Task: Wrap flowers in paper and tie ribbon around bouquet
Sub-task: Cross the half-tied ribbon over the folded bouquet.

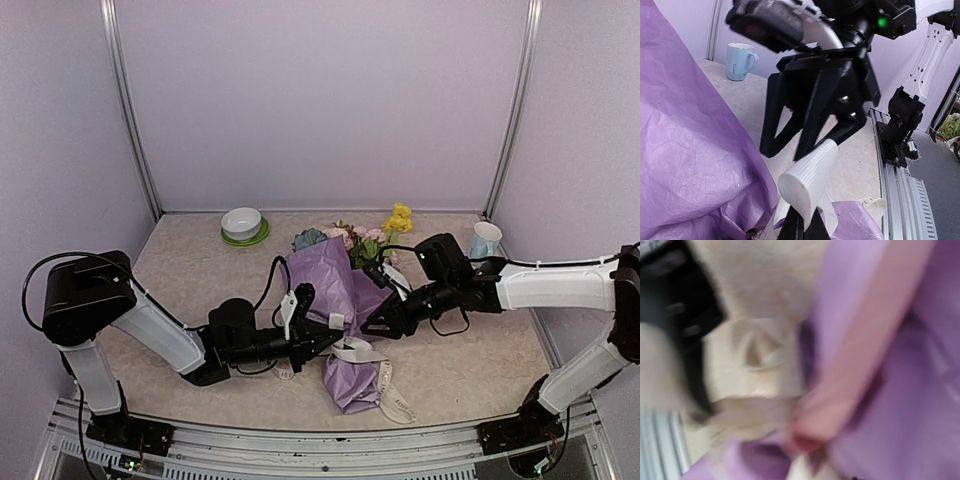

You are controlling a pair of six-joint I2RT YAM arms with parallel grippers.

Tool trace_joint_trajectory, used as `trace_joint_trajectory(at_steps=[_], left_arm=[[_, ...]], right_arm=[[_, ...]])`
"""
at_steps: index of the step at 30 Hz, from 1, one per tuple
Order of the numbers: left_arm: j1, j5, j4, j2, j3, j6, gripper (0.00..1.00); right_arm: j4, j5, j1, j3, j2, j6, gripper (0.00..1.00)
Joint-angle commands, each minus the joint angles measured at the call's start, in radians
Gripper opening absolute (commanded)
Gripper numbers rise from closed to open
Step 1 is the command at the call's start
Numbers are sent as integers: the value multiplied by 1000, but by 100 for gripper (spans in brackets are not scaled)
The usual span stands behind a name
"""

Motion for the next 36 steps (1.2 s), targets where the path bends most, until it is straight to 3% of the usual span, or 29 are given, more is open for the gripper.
trace_joint_trajectory(at_steps=[1, 6, 12, 16, 20, 25, 28, 30, 36], left_arm=[[-12, -12, 31, -6, -11, 4, 0], [-12, -15, 31, -4, -11, 5, 0], [-12, -15, 30, 1, -9, 3, 0], [-10, -19, 19, -8, -13, 5, 0], [-10, -18, 15, -11, -12, 6, 0], [-9, -19, 17, -14, -12, 5, 0], [-9, -16, 16, -9, -9, 4, 0], [-9, -16, 15, -9, -9, 1, 0], [-9, -41, 9, 2, -19, -11, 0]], right_arm=[[7, -88, -18, 47, 123, -52, 44], [79, -193, -13, 28, 165, -59, 43], [126, -207, -11, 6, 176, -48, 24], [112, -177, -12, -6, 181, -55, 32], [124, -190, -11, -8, 193, -55, 26], [136, -182, -10, -24, 204, -55, 26], [146, -196, -10, -25, 210, -46, 16], [135, -198, -9, -22, 208, -48, 2], [98, -162, -9, -36, 133, -57, 0]])
